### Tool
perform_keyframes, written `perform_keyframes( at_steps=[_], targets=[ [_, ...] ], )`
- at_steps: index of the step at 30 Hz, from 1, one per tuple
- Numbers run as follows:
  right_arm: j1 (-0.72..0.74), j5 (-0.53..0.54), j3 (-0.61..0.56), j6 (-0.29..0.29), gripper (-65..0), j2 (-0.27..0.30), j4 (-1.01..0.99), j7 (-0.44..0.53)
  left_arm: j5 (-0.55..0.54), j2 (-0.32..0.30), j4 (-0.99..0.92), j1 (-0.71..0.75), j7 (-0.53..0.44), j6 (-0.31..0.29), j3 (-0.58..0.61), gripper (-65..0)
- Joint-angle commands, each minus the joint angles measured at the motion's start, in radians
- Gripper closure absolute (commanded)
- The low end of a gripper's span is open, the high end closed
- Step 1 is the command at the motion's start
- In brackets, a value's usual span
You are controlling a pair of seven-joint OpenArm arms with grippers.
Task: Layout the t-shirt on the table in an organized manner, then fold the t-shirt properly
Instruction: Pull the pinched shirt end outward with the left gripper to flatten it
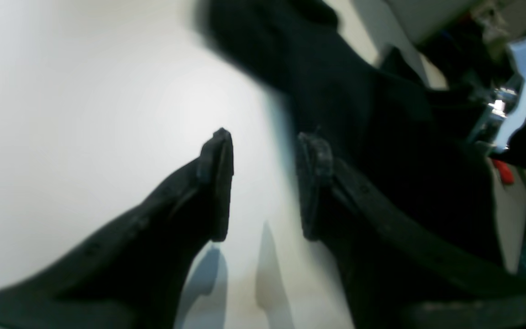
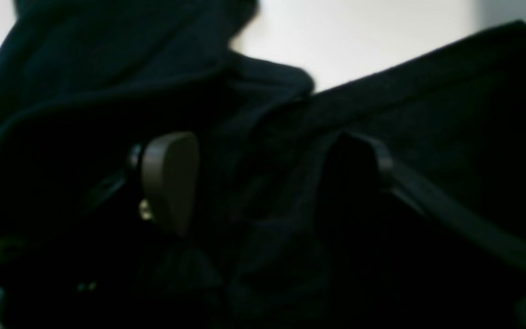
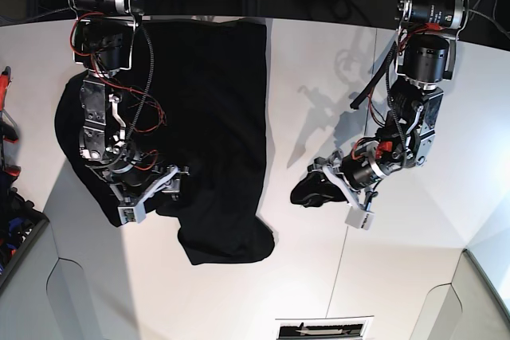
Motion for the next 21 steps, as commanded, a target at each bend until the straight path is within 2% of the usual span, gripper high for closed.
perform_keyframes(
  at_steps=[1,4,6,9,12,16,19,20,21],
  targets=[
    [0.024,0.008,-0.021,0.011,-44.5,-0.008,0.012,0.000,-0.017,0.006,0.017,-0.032,-0.016,-0.018,0.014,-25.7],
    [0.024,0.004,-0.064,0.011,-44.5,-0.026,0.012,-0.002,-0.018,0.016,0.027,-0.032,-0.003,-0.020,0.049,-25.6],
    [0.024,-0.001,-0.075,0.011,-44.5,-0.034,0.012,-0.003,-0.034,0.012,0.074,-0.032,0.075,-0.020,0.049,-24.7],
    [0.024,-0.003,-0.076,0.011,-44.5,-0.035,0.012,-0.003,-0.103,0.006,0.233,-0.016,0.190,-0.020,0.048,-17.3],
    [0.024,-0.003,-0.076,0.011,-44.5,-0.033,0.012,-0.003,-0.096,0.006,0.372,0.002,0.220,-0.020,0.060,-17.2],
    [0.024,-0.005,-0.076,0.010,-44.5,-0.027,0.012,-0.028,-0.016,0.010,0.360,0.017,0.216,-0.020,0.127,-17.2],
    [0.024,-0.032,-0.075,-0.010,-44.4,-0.005,0.012,-0.041,0.097,0.009,0.315,0.047,0.148,-0.020,0.167,-17.1],
    [0.024,-0.038,-0.075,-0.023,-42.2,0.009,0.012,-0.041,0.135,0.006,0.298,0.057,0.124,-0.020,0.168,-16.9],
    [0.024,-0.037,-0.074,-0.036,-37.3,0.023,0.012,-0.041,0.166,0.002,0.282,0.064,0.107,-0.020,0.167,-16.1]
  ],
)
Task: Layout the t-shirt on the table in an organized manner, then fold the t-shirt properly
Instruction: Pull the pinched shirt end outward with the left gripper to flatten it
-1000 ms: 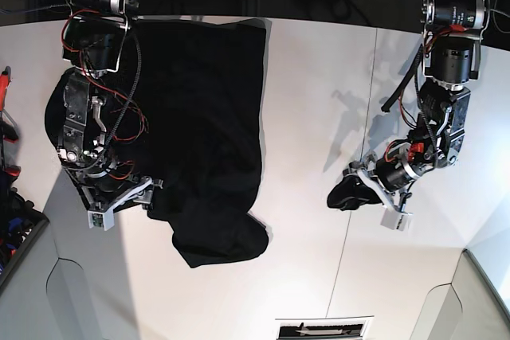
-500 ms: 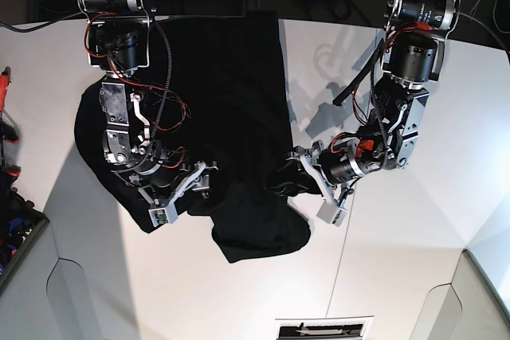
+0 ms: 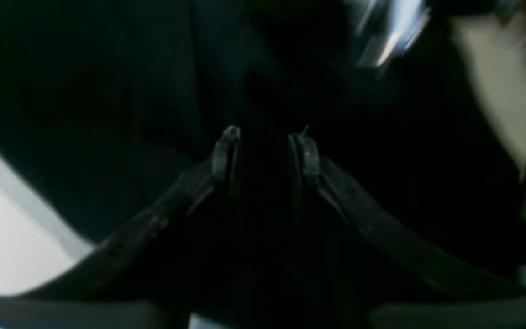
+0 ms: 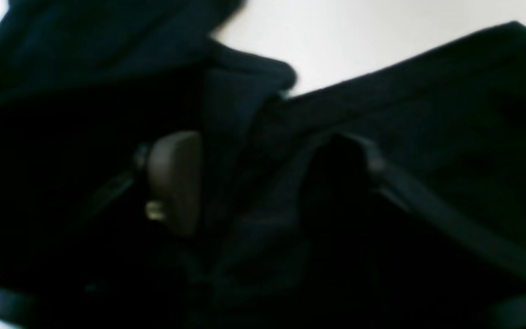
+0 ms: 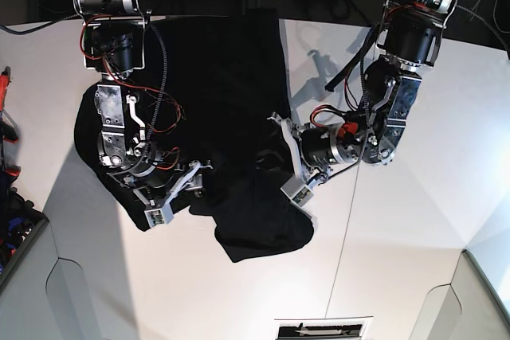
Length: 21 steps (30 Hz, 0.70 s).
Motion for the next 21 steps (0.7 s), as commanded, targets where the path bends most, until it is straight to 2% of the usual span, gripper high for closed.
perform_keyframes(
  at_steps=[1,4,5,10,17,21],
  targets=[
    [0.018,-0.009,0.003,-0.023,-29.8,0.028,0.010,-0.012,-0.008,-0.016,0.000,-0.024,-0.030,-0.009,-0.007,-15.8],
    [0.018,-0.010,0.010,-0.045,-4.1,0.064,0.010,-0.027,-0.006,-0.068,-0.018,0.008,-0.037,0.005,-0.007,-15.8],
    [0.018,-0.010,0.013,-0.045,0.0,0.072,0.010,-0.039,-0.006,-0.088,-0.018,0.021,-0.037,0.005,-0.007,-15.8],
    [0.015,-0.009,0.047,-0.052,0.0,0.108,0.010,-0.098,-0.015,-0.185,-0.017,0.065,-0.044,0.028,-0.007,-15.8],
    [-0.050,0.025,0.191,-0.058,0.0,0.122,0.058,-0.105,-0.021,-0.254,-0.016,0.105,-0.039,0.028,-0.026,-15.8],
    [-0.136,0.073,0.244,-0.062,0.0,0.114,0.145,-0.105,-0.110,-0.289,0.001,0.144,0.003,0.027,-0.101,-15.8]
  ],
)
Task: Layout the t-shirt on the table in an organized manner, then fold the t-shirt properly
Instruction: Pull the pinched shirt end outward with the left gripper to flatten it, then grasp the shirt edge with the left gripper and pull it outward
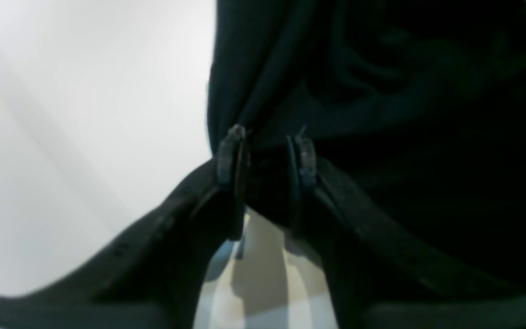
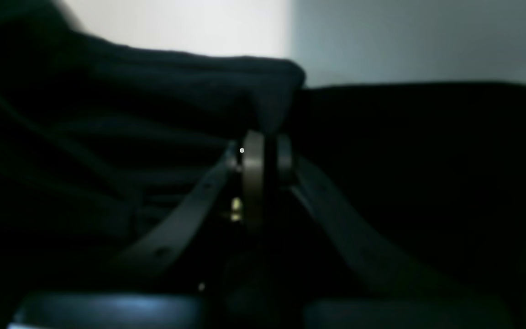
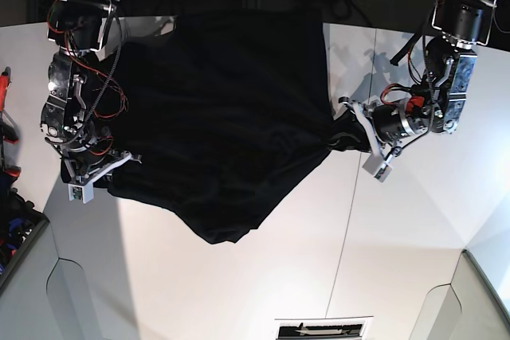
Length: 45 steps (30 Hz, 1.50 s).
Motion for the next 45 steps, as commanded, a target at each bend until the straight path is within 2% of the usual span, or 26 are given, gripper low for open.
perform_keyframes(
  at_steps=[1,8,13,15,18,21,22,25,26,27,28,31,33,38,39,40,42,44,45],
  targets=[
    [-0.017,-0.008,0.008,-0.008,0.0,0.003,0.035,-0.029,0.019,-0.026,0.016,0.002,0.058,0.022,-0.034,-15.8],
    [-0.148,0.062,0.012,-0.007,0.0,0.002,0.282,-0.043,-0.106,-0.047,0.161,0.076,0.130,0.000,-0.222,-15.9],
    [-0.177,0.077,0.012,-0.006,0.0,-0.019,0.433,-0.075,-0.124,-0.049,0.323,0.090,0.128,0.001,-0.321,-15.9],
    [-0.178,0.084,0.012,0.006,0.0,-0.034,0.479,-0.079,-0.140,-0.050,0.380,0.090,0.121,0.001,-0.332,-15.9],
    [-0.172,0.118,0.011,0.055,0.0,-0.066,0.517,-0.082,-0.145,-0.044,0.417,0.084,0.105,0.001,-0.319,-15.9],
    [-0.155,0.150,0.011,0.084,0.0,-0.101,0.518,-0.095,-0.110,-0.037,0.406,0.059,0.070,0.001,-0.280,-15.9],
    [-0.150,0.152,0.011,0.084,-3.4,-0.112,0.518,-0.101,-0.093,-0.037,0.401,0.050,0.056,0.002,-0.260,-15.9],
    [-0.142,0.152,0.011,0.084,-29.8,-0.124,0.519,-0.104,-0.035,-0.027,0.383,0.018,0.029,0.003,-0.193,-15.9],
    [-0.142,0.152,0.011,0.084,-36.0,-0.125,0.523,-0.105,-0.014,-0.024,0.378,0.007,0.016,0.009,-0.167,-15.9],
    [-0.142,0.155,0.011,0.085,-39.2,-0.125,0.527,-0.105,0.007,-0.024,0.372,-0.004,0.005,0.022,-0.142,-15.9],
    [-0.142,0.159,0.011,0.094,-39.7,-0.125,0.532,-0.109,0.026,-0.024,0.364,-0.015,-0.010,0.032,-0.116,-15.9],
    [-0.142,0.203,0.011,0.109,-39.7,-0.125,0.563,-0.137,0.079,-0.024,0.331,-0.047,-0.069,0.049,-0.053,-15.9],
    [-0.142,0.225,0.008,0.145,-39.7,-0.127,0.571,-0.143,0.110,-0.014,0.295,-0.069,-0.108,0.051,-0.016,-15.9],
    [-0.142,0.156,-0.014,0.134,-39.0,-0.127,0.518,-0.133,0.150,0.082,0.135,-0.161,-0.124,0.072,0.040,-15.9],
    [-0.142,0.132,-0.017,0.134,-34.3,-0.127,0.495,-0.134,0.150,0.105,0.100,-0.179,-0.127,0.072,0.045,-15.9],
    [-0.143,0.117,-0.018,0.136,-25.5,-0.127,0.471,-0.135,0.148,0.126,0.069,-0.195,-0.127,0.071,0.049,-15.9],
    [-0.151,0.113,-0.018,0.136,-2.2,-0.126,0.430,-0.133,0.148,0.167,0.023,-0.216,-0.137,0.071,0.051,-15.8],
    [-0.157,0.116,-0.018,0.144,0.0,-0.124,0.409,-0.129,0.151,0.198,-0.011,-0.223,-0.146,0.071,0.051,-14.9],
    [-0.159,0.116,-0.018,0.144,0.0,-0.125,0.404,-0.124,0.164,0.212,-0.025,-0.225,-0.155,0.071,0.051,-11.3]
  ],
)
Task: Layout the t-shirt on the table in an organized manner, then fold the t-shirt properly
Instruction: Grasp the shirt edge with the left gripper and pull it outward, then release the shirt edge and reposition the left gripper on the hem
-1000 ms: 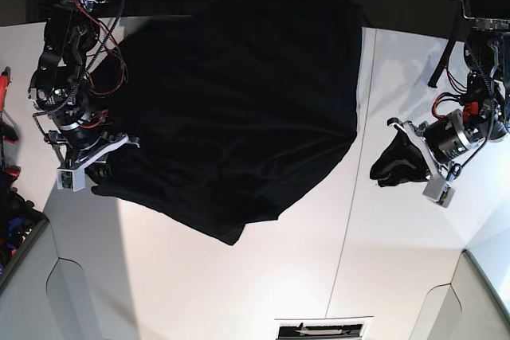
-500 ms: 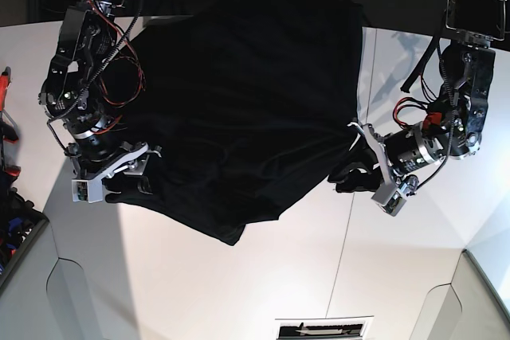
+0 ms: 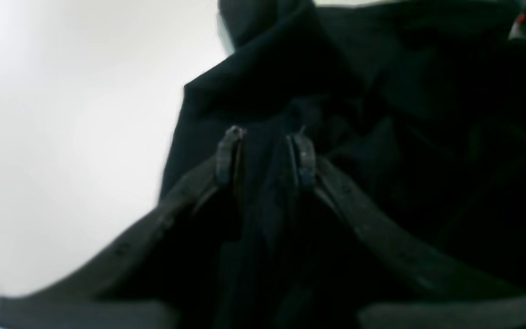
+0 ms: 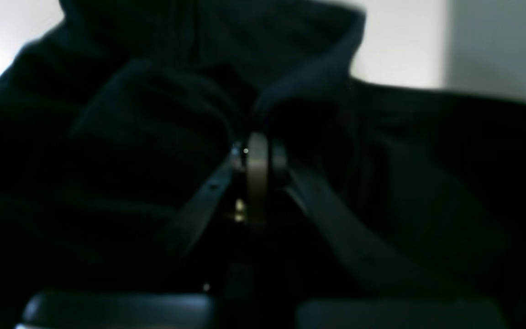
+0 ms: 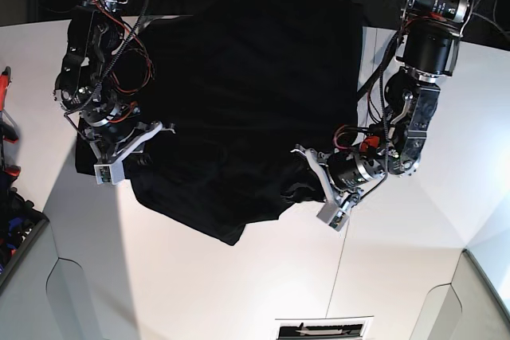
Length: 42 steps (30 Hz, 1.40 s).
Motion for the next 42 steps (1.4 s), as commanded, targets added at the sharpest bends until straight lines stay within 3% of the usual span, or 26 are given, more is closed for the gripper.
perform_keyframes(
  at_steps=[1,3,10,13,15,17,22,26,27,29,30,33,38,42],
  targets=[
    [0.021,0.014,-0.002,0.011,0.0,0.005,0.013,0.032,0.010,0.009,-0.003,-0.026,-0.032,-0.005,-0.005,-6.7],
    [0.022,0.014,-0.002,0.011,0.0,0.006,0.013,0.037,0.045,0.025,-0.040,-0.025,-0.056,-0.004,-0.005,0.0],
    [0.013,0.032,-0.002,0.026,-1.7,0.006,0.109,0.013,0.090,0.010,-0.147,-0.025,-0.090,-0.005,-0.003,0.0],
    [0.013,0.079,-0.002,0.026,-27.3,0.005,0.216,-0.042,0.090,-0.012,-0.180,-0.025,-0.106,-0.005,-0.003,0.0],
    [0.012,0.117,-0.002,0.043,-31.6,0.002,0.266,-0.077,0.098,-0.031,-0.199,-0.025,-0.113,-0.004,-0.003,0.0],
    [0.005,0.153,-0.003,0.080,-31.6,0.000,0.275,-0.084,0.105,-0.051,-0.212,-0.025,-0.115,-0.004,-0.003,0.0],
    [-0.015,0.147,-0.049,0.105,-31.4,0.001,0.229,-0.083,0.104,-0.103,-0.217,-0.025,-0.116,-0.004,-0.003,0.0],
    [-0.035,0.055,-0.113,0.104,-29.6,0.003,0.140,-0.026,0.104,-0.132,-0.217,-0.024,-0.112,-0.003,-0.003,0.0],
    [-0.037,0.026,-0.124,0.104,-24.1,0.005,0.106,-0.006,0.104,-0.137,-0.217,-0.024,-0.111,-0.004,-0.003,0.0],
    [-0.037,-0.037,-0.137,0.103,-4.6,0.006,0.037,0.028,0.104,-0.146,-0.217,-0.024,-0.106,-0.004,-0.003,0.0],
    [-0.036,-0.069,-0.137,0.103,0.0,0.006,0.005,0.048,0.104,-0.150,-0.217,-0.024,-0.104,-0.003,-0.003,0.0],
    [-0.036,-0.133,-0.136,0.070,0.0,0.021,-0.066,0.087,0.103,-0.177,-0.217,-0.022,-0.096,-0.003,-0.003,0.0],
    [-0.048,-0.135,-0.125,0.003,0.0,0.091,-0.085,0.076,0.066,-0.232,-0.217,-0.018,-0.021,-0.003,-0.003,0.0],
    [-0.048,-0.132,-0.074,-0.010,0.0,0.119,-0.085,0.051,0.005,-0.296,-0.217,0.017,-0.012,-0.003,-0.003,0.0]
  ],
)
